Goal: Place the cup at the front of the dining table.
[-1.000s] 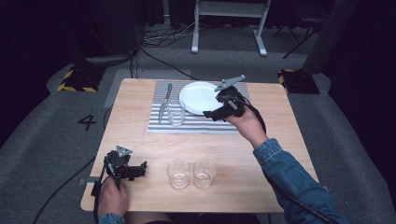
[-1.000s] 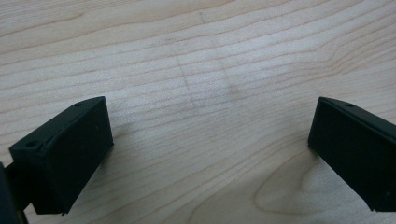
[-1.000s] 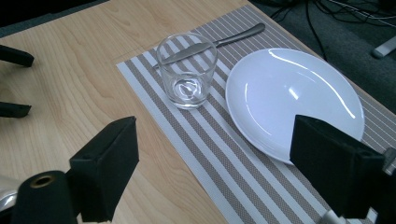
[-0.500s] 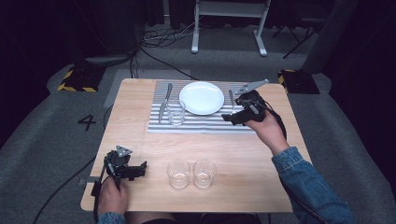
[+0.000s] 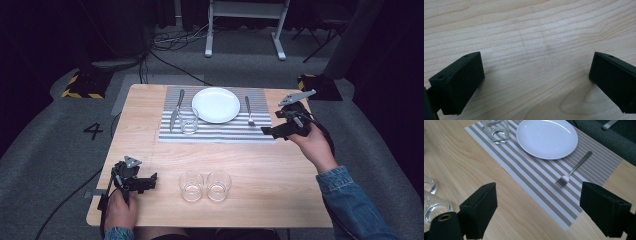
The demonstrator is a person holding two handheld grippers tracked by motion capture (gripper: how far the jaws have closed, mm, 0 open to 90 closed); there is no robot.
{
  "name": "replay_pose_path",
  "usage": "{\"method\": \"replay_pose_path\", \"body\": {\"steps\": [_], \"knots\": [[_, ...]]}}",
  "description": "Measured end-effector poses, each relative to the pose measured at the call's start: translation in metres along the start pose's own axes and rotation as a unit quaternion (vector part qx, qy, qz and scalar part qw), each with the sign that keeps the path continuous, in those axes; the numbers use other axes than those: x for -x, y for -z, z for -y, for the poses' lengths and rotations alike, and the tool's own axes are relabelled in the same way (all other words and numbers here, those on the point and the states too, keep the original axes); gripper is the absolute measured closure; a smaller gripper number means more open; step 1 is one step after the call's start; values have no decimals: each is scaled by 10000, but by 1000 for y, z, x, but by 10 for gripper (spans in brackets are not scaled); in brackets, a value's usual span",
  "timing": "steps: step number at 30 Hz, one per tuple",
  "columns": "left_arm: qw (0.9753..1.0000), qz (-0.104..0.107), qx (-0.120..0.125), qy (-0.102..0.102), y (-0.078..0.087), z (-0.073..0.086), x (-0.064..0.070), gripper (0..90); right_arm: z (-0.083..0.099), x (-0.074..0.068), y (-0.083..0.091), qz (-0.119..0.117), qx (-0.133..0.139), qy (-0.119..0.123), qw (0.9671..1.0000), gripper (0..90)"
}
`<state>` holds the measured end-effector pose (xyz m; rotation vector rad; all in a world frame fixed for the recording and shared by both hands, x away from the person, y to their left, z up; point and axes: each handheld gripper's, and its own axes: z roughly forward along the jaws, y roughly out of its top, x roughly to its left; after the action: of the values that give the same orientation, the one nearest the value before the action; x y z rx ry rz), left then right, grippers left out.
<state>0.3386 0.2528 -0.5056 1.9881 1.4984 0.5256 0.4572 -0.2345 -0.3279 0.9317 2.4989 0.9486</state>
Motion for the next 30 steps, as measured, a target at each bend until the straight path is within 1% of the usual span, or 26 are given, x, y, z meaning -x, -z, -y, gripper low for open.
{"method": "replay_pose_path", "body": {"steps": [1, 2, 3, 5, 7, 8, 11, 12, 13, 14, 16, 17, 18, 19, 20, 21, 22, 23, 25, 26, 28, 29, 30], "knots": [[10000, 0, 0, 0, 0, 0, 0, 0, 0, 0, 0, 0, 0, 0, 10000, 151], [10000, 0, 0, -2, 0, 0, 0, 0, 7, 4, 5, 47, -32, -46, 10000, 152], [10000, 0, 1, -1, 0, 0, 0, 0, 7, 4, 5, 47, -32, -46, 10000, 152], [10000, 4, 5, -2, 0, 0, 0, 0, 16, 9, 10, 84, -43, -117, 9999, 156], [10000, -1, -1, 0, 0, 0, 0, 0, 22, 11, 13, 123, -83, -81, 9999, 157], [10000, 1, -1, -1, 0, 0, 0, 0, 26, 12, 15, 127, -155, -59, 9998, 158], [10000, 0, -1, 1, 0, 0, 0, 0, 39, 14, 19, 151, -233, -89, 9996, 159], [10000, -1, 0, -2, 0, 0, 0, 0, 43, 14, 20, 135, -200, -149, 9996, 159], [10000, -1, 0, -2, 0, 0, 0, 0, 43, 14, 20, 135, -200, -149, 9996, 159], [10000, 5, 4, 0, 0, 0, 0, 0, 53, 16, 22, 133, -218, -191, 9995, 159], [10000, 1, -1, -1, 0, 0, 0, 0, 64, 17, 24, 123, -230, -282, 9993, 159], [10000, 6, 4, 0, 0, 0, 0, 0, 64, 17, 24, 123, -230, -282, 9993, 159], [10000, 1, -1, -1, 0, 0, 0, 0, 76, 18, 24, 120, -276, -333, 9990, 159], [10000, 5, 4, 1, 0, 0, 0, 0, 80, 18, 24, 112, -283, -370, 9989, 159], [10000, 5, 4, 1, 0, 0, 0, 0, 80, 18, 24, 112, -283, -370, 9989, 159], [10000, 0, 0, -1, 0, 0, 0, 0, 85, 19, 24, 104, -296, -416, 9986, 159], [10000, 5, 3, -2, 0, 0, 0, 0, 95, 20, 25, 102, -280, -520, 9982, 158], [10000, 5, 3, -2, 0, 0, 0, 0, 95, 20, 25, 102, -280, -520, 9982, 158], [10000, 5, 6, 2, 0, 0, 0, 0, 103, 20, 26, 124, -253, -614, 9977, 158], [10000, 5, 4, -1, 0, 0, 0, 0, 110, 20, 27, 132, -233, -711, 9971, 158], [10000, 5, 4, -1, 0, 0, 0, 0, 117, 19, 26, 166, -236, -708, 9971, 158], [10000, 5, 4, -1, 0, 0, 0, 0, 117, 19, 26, 166, -236, -708, 9971, 158], [10000, 0, 0, 0, 0, 0, 0, 0, 122, 18, 25, 157, -280, -674, 9972, 158]]}}
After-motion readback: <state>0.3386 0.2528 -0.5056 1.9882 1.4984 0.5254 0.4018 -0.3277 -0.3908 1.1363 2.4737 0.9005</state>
